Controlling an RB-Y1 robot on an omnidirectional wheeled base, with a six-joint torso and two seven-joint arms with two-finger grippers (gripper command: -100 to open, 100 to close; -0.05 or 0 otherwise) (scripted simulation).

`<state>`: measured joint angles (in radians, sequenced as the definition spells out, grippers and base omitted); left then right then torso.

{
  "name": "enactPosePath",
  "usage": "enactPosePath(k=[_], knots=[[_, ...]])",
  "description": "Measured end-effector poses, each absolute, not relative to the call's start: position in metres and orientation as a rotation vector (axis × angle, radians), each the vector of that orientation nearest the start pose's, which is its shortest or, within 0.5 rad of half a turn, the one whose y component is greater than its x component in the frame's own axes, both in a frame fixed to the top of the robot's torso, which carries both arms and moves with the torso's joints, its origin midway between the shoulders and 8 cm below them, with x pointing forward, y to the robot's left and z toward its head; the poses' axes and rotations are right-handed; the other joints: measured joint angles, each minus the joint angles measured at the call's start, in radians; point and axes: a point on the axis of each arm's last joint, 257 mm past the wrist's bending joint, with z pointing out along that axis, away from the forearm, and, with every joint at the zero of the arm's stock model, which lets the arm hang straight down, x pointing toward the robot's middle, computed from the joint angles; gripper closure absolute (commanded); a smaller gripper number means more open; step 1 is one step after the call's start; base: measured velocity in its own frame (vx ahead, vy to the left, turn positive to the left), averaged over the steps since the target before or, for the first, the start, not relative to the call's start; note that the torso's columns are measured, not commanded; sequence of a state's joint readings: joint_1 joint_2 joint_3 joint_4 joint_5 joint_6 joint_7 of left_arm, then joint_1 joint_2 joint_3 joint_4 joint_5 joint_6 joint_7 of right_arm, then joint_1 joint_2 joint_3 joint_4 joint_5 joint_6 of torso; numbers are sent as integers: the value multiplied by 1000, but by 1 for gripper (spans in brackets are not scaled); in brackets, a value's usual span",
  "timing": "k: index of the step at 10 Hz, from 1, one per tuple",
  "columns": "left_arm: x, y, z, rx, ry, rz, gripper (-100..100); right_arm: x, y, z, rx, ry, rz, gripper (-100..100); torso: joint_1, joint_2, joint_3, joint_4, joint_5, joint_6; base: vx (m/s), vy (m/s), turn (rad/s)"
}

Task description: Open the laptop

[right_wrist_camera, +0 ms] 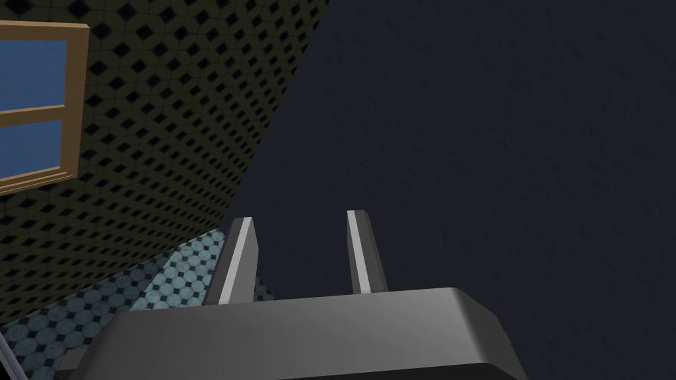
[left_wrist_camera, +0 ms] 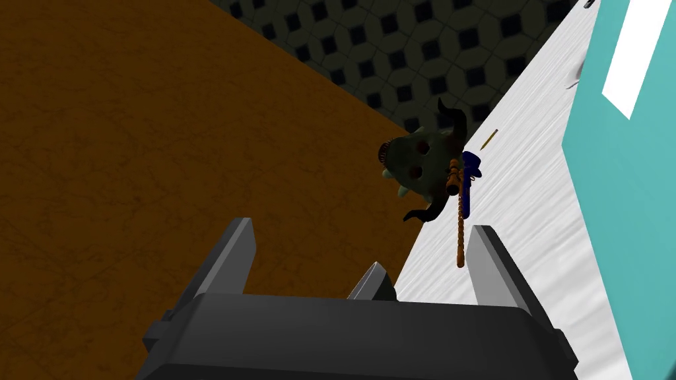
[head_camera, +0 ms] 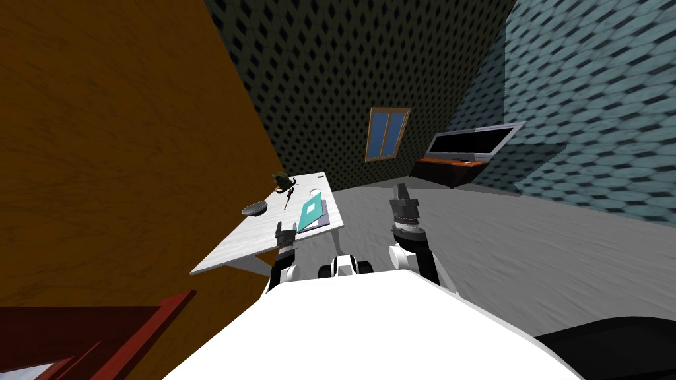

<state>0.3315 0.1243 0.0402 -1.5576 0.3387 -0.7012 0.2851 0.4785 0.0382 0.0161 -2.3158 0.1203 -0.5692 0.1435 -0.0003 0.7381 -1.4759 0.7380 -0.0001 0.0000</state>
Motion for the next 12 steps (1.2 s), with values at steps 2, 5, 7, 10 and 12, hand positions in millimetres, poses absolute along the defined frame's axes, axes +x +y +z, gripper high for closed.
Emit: enactPosePath(k=[2,5,7,10,12], knots=[[408,363,-206,-1256,551,-1513,-100,328,-256,58,462,592,1139,0,0,0,0,0,0,0,-19,-20,17],[419,361,-210,-1289,575,-1506,-100,328,-256,58,462,592,1139,0,0,0,0,0,0,0,-18,-19,13],[423,358,-212,-1310,588,-1501,-100,328,-256,58,462,592,1139,0,1,0,0,0,0,0,-17,-15,13],[430,356,-216,-1339,609,-1494,-100,328,-256,58,462,592,1139,0,0,0,0,0,0,0,-18,-18,13],[436,354,-219,-1357,624,-1489,-100,328,-256,58,462,592,1139,0,0,0,0,0,0,0,-15,-14,12]])
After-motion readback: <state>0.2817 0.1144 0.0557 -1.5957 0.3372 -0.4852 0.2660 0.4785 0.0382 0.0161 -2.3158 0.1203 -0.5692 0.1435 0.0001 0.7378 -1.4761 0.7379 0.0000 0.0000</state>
